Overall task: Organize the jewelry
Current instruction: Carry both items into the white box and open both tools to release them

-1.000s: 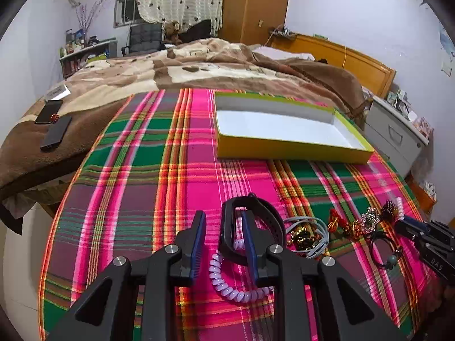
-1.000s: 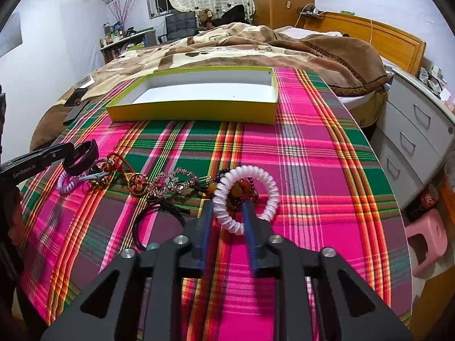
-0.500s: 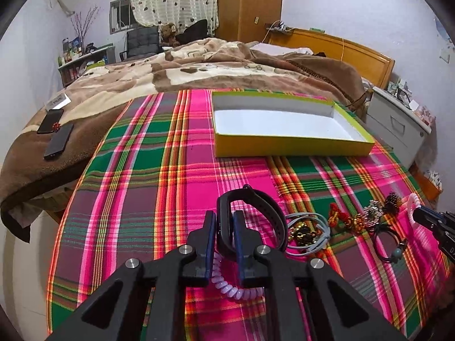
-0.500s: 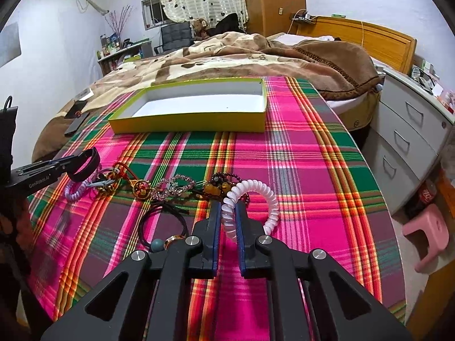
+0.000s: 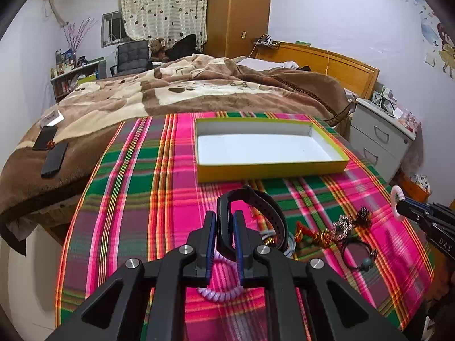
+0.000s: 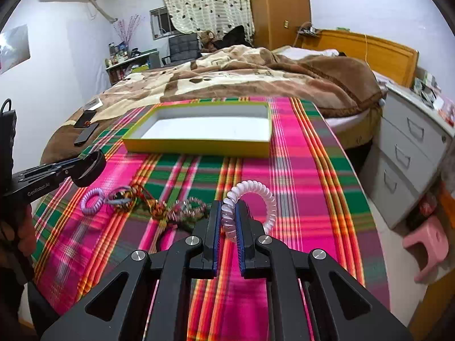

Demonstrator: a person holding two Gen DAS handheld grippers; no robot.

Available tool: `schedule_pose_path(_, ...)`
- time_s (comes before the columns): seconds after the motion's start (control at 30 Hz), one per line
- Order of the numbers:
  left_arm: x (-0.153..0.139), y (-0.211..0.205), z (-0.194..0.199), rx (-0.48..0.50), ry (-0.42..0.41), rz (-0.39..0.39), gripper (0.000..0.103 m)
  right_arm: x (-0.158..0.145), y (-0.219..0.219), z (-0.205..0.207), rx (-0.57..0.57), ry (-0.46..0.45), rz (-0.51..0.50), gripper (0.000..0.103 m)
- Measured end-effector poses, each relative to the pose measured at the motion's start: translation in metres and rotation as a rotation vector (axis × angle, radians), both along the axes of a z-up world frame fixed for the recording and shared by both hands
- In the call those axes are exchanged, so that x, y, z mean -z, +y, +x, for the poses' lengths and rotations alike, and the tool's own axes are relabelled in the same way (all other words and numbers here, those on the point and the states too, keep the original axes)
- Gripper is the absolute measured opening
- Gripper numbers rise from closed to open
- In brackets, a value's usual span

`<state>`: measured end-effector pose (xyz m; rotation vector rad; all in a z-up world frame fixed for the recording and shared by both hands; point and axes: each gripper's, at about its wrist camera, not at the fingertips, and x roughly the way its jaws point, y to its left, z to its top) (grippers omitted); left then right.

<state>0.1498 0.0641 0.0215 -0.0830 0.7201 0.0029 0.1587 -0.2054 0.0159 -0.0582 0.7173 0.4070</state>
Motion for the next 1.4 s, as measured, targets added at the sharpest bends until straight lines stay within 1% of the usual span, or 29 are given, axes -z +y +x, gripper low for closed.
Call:
schedule_pose_path(0.13, -0.011, -0.003, 0.014, 0.021, -0.016, 0.004, 0.012, -0.012, 0.010, 0.021, -0.030, -0.022, -0.005, 0.010)
schedule_pose_path(0.27, -0.021, -0.003, 0.039, 0.036, -0.036, 0.019, 0.012, -0.019, 0.021, 0.048, -0.051, -0.031, -0.012, 0.010)
schedule_pose_path(0.4, -0.021, 0.001, 0.069, 0.037, -0.034, 0.008, 0.012, -0.021, 0.033, 0.080, -0.062, -0.027, -0.018, 0.010)
schedule_pose_path(0.57, -0.016, 0.016, 0.111, 0.013, -0.025, -0.021, 0.012, -0.014, 0.045, 0.122, -0.060, -0.008, -0.023, 0.010)
schedule_pose_path(0.7, -0.009, 0.021, 0.144, 0.006, -0.006, -0.004, 0.012, -0.006, 0.051, 0.159, -0.055, 0.023, -0.026, 0.010)
schedule_pose_path(0.83, 0.002, 0.021, 0.177, 0.008, 0.033, 0.014, 0.012, 0.005, 0.056, 0.192, -0.049, 0.066, -0.025, 0.010)
schedule_pose_path(0.97, 0.015, 0.019, 0.204, 0.008, 0.067, 0.028, 0.012, 0.018, 0.061, 0.219, -0.049, 0.098, -0.064, 0.010)
schedule_pose_path(1.17, 0.036, 0.016, 0.229, -0.006, 0.118, 0.044, 0.012, 0.036, 0.066, 0.243, -0.040, 0.145, -0.104, 0.010)
schedule_pose_path(1.4, 0.050, 0.016, 0.238, -0.017, 0.150, 0.052, 0.012, 0.046, 0.069, 0.251, -0.043, 0.177, -0.097, 0.011)
